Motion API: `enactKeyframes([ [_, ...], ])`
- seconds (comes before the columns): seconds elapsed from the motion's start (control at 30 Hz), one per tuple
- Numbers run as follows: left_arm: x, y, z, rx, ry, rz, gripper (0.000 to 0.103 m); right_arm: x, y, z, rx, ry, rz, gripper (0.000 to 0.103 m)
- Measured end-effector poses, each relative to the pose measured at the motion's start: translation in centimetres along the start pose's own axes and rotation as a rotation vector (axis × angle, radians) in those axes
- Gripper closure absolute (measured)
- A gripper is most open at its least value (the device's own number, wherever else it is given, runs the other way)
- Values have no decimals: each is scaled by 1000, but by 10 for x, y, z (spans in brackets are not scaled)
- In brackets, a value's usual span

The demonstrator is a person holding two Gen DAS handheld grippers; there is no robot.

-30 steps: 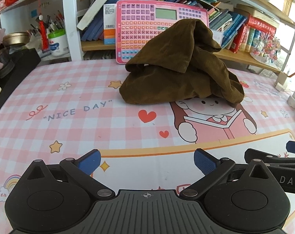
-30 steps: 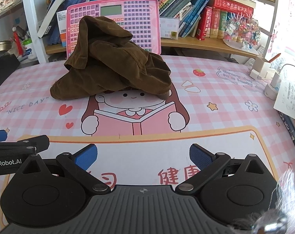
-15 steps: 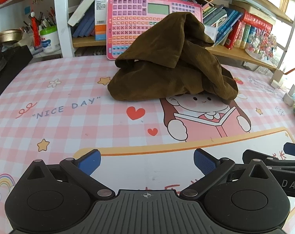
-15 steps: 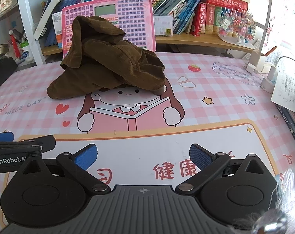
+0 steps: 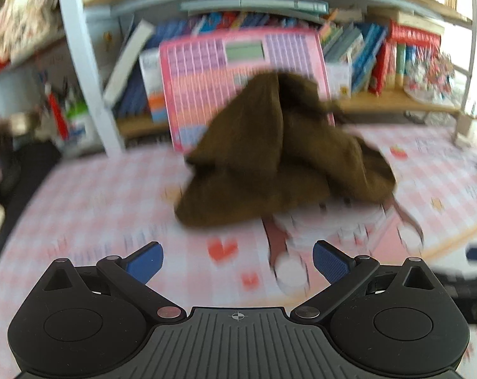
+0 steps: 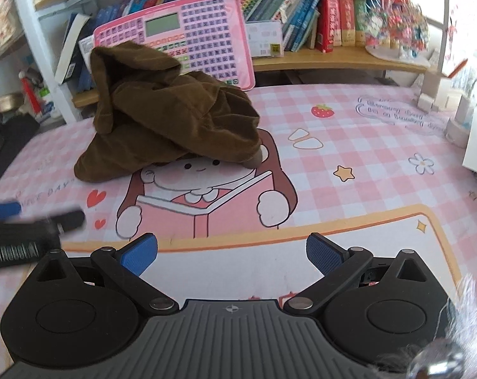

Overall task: Fold clothes
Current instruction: 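Grasp the brown corduroy garment with both grippers and lift it up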

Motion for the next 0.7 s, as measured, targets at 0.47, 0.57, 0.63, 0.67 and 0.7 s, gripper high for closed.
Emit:
enactKeyframes([
  [0.47, 61, 89, 25, 65, 18, 92, 39, -9, 20, 42, 546, 402, -54, 4],
  [0.57, 59, 93, 23, -8, -60, 66, 100, -8, 18, 46, 711, 552, -89, 5],
  [0.63, 37, 97, 25, -29, -113, 99, 101, -5, 16, 49, 812, 626, -116, 7],
  [0.67, 24, 98, 28, -32, -142, 118, 101, -3, 15, 51, 864, 659, -130, 8],
  [0.7, 9, 99, 31, -34, -172, 142, 101, 0, 13, 52, 916, 688, -145, 9],
])
Point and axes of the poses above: each gripper's, at about its wrist camera, not at the fingertips, and x roughly the way its jaws point, z to its right, y to its top, the point moved 9 cm from there along x, roughly the way its jaws point, and after that the axes turned 3 degrees about -z, right-handed, at the moved point
